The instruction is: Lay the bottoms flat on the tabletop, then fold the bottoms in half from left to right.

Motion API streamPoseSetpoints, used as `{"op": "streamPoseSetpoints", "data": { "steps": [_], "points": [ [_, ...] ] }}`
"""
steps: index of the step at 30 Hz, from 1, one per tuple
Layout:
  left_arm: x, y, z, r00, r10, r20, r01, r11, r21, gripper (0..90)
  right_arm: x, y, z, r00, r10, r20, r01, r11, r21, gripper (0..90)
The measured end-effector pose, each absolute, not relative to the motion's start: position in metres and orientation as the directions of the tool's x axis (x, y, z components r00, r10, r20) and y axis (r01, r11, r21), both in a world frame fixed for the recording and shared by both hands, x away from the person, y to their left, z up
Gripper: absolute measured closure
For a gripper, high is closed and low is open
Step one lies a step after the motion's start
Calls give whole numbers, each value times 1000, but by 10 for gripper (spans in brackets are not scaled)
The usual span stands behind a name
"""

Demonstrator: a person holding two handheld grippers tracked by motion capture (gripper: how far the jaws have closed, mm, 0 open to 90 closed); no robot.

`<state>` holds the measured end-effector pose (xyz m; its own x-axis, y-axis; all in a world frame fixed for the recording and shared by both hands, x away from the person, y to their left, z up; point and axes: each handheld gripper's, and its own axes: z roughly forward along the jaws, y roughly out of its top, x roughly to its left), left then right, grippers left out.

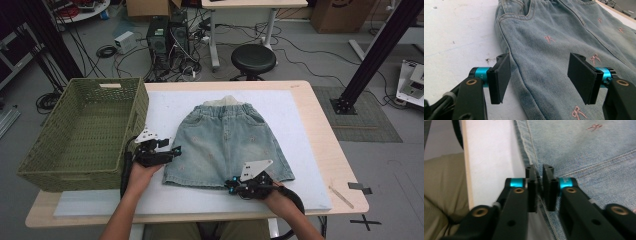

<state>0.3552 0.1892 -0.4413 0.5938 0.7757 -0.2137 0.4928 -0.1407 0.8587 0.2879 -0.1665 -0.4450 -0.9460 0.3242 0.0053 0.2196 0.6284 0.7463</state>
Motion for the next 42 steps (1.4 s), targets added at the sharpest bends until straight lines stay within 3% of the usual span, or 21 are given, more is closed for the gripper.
{"op": "streamPoseSetpoints", "data": {
  "steps": [1,7,12,22,42],
  "points": [
    [355,189,-441,596,774,-213,491,-141,860,351,289,-167,-444,-943,332,29,240,614,752,630],
    [350,189,-439,607,765,-217,480,-135,867,328,297,-193,-425,-878,479,21,268,454,850,434],
    [346,190,-435,613,759,-221,465,-121,877,301,307,-218,-415,-747,664,-29,307,383,872,217],
    [342,191,-432,626,749,-217,452,-121,884,265,314,-245,-410,-645,763,-50,355,356,864,215],
    [322,182,-432,636,745,-203,470,-164,867,266,315,-241,-412,-653,756,-43,354,355,865,215]
  ]
}}
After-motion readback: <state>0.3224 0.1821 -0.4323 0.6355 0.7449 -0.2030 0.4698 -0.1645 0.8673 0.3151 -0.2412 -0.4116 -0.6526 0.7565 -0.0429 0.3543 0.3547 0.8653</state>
